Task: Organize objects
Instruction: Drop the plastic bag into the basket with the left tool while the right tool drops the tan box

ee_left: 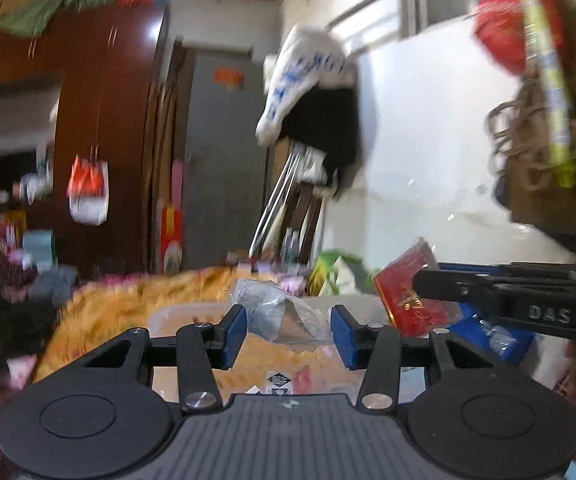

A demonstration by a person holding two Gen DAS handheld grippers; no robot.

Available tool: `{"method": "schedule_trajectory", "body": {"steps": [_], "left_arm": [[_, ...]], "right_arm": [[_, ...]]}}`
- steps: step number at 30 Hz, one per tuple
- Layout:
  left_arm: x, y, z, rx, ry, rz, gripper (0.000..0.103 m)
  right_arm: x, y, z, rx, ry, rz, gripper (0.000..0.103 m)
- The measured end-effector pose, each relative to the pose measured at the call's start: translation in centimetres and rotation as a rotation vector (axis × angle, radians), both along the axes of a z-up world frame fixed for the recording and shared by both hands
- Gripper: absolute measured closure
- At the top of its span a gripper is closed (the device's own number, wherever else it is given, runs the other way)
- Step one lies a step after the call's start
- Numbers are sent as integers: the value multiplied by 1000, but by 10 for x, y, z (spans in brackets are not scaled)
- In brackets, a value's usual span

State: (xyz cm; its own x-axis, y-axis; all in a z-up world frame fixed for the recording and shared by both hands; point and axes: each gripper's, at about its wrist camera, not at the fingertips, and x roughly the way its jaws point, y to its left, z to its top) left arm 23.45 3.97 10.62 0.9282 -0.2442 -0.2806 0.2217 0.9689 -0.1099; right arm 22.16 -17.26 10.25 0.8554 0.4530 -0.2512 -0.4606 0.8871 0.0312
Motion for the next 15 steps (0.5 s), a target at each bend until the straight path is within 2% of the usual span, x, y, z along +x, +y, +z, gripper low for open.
{"method": "schedule_trajectory", "body": {"steps": [4,5,7,10,12,14,15], "left_arm": [[34,2,-15,-17,69,-12,50],[37,3,-18,-13,81,-20,37],[37,4,-25,16,94,0,19],[12,6,-26,74,65,26,19],[-19,11,-26,108,20,6,18],[-54,19,-37,132,-17,12,11],[-69,22,-43,141,-29,27,10]], "right_arm": [[24,3,-15,-23,53,5,72],[27,1,-19,-19,62,7,63],[25,-6,-24,-4,62,-11,30],[0,-27,-28,34,18,-27,8],[-26,-46,-37,60,-13,-61,1],[-42,-64,-51,73,-8,-60,0],[-47,-71,-61,79,26,-54,0]]}}
